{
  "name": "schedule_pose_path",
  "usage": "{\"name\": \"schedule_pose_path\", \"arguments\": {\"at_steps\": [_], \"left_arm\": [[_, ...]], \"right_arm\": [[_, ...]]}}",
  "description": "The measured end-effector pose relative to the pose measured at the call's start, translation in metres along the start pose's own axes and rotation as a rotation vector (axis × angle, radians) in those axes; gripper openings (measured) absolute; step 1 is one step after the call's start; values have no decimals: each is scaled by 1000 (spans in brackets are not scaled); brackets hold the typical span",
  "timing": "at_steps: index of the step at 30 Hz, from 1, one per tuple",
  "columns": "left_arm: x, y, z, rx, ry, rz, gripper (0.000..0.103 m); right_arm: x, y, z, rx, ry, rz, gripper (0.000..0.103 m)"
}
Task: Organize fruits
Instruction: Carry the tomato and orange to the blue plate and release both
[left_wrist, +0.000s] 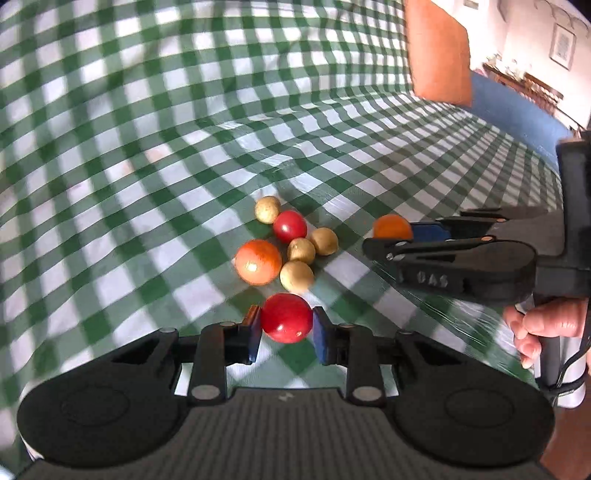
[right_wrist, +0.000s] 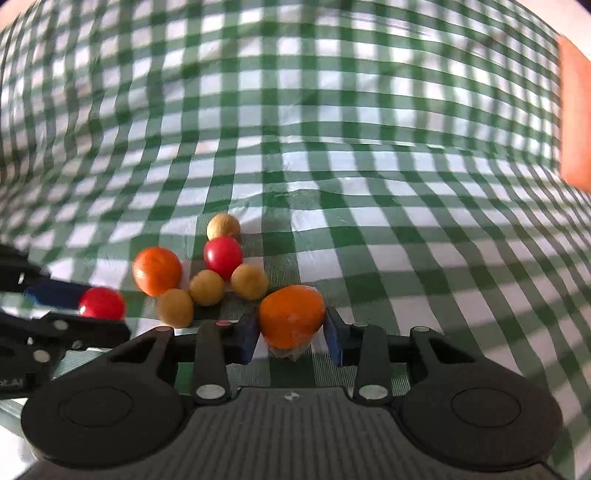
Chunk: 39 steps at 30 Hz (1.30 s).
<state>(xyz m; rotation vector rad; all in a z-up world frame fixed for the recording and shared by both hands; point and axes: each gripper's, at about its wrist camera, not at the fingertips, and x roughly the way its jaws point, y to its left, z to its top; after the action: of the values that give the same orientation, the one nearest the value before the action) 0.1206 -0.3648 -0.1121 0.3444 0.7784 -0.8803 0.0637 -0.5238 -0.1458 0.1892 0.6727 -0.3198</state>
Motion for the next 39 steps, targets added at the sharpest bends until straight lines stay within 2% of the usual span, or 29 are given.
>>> {"name": "schedule_pose_path", "arguments": {"at_steps": [4,9,16,21,24,30,39], "left_arm": [[-55,6,-16,-94,-2,17,32],[-130,18,-46,-182,9,61,32],[-237,45,-97,-254,17,211,32],[-296,62,-134,-324,30,307,32],[-324,73,-158,-367,38,348,32],[-357,97,-197,-436,36,379,32],[-373,134,-218,-512,34,380,32]], "right_arm": [[-40,11,0,66,-31,31,38],[-103,45,1,94,-85,90,38],[-183,119,-16,50,-60,212,38],[-232,179,-38,-37,-21,311,39],[-261,214,-45,-85,-20,344,39],[-292,268,-58,-151,-4,386,39],[-295,321,-64,-241,37,397,39]]}}
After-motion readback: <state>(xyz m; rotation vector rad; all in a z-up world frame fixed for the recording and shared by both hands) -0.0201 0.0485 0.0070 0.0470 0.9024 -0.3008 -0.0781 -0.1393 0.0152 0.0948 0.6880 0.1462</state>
